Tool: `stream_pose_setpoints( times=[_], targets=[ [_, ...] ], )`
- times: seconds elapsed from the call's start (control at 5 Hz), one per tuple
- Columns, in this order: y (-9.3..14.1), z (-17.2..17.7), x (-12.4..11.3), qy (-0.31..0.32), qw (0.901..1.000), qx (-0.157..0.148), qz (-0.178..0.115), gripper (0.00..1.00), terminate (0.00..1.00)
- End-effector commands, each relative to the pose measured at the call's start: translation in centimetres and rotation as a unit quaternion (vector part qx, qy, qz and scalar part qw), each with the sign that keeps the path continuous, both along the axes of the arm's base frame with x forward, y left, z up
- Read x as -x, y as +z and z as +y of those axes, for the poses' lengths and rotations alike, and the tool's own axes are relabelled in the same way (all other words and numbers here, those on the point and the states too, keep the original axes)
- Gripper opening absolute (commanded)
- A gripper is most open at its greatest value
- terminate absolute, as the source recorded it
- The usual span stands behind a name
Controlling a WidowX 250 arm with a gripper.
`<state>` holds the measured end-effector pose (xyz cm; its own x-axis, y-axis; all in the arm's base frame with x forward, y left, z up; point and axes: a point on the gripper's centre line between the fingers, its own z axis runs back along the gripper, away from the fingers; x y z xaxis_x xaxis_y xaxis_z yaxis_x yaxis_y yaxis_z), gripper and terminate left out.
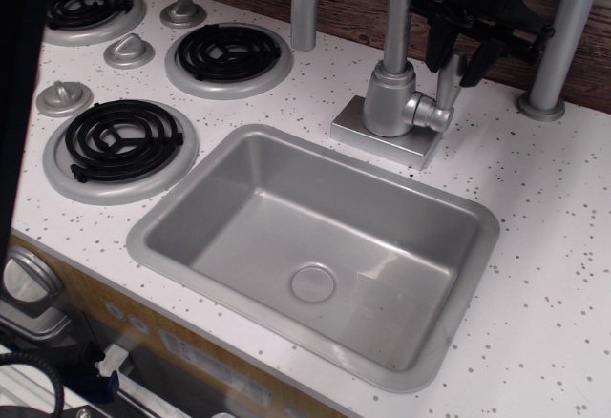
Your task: Lever vertical to front
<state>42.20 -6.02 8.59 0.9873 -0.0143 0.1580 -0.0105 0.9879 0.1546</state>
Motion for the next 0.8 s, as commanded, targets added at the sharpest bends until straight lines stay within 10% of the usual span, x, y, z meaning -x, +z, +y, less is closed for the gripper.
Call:
stream_pose_setpoints(
  times=[0.0, 0.6],
  targets=[
    [1.9, 0.0, 0.8, 0.014, 0.9998, 0.012, -0.005, 0.00, 0.00],
    [-0.6, -0.7, 3.7, 0.030, 0.9981, 0.044, 0.031, 0.00, 0.00]
  ],
)
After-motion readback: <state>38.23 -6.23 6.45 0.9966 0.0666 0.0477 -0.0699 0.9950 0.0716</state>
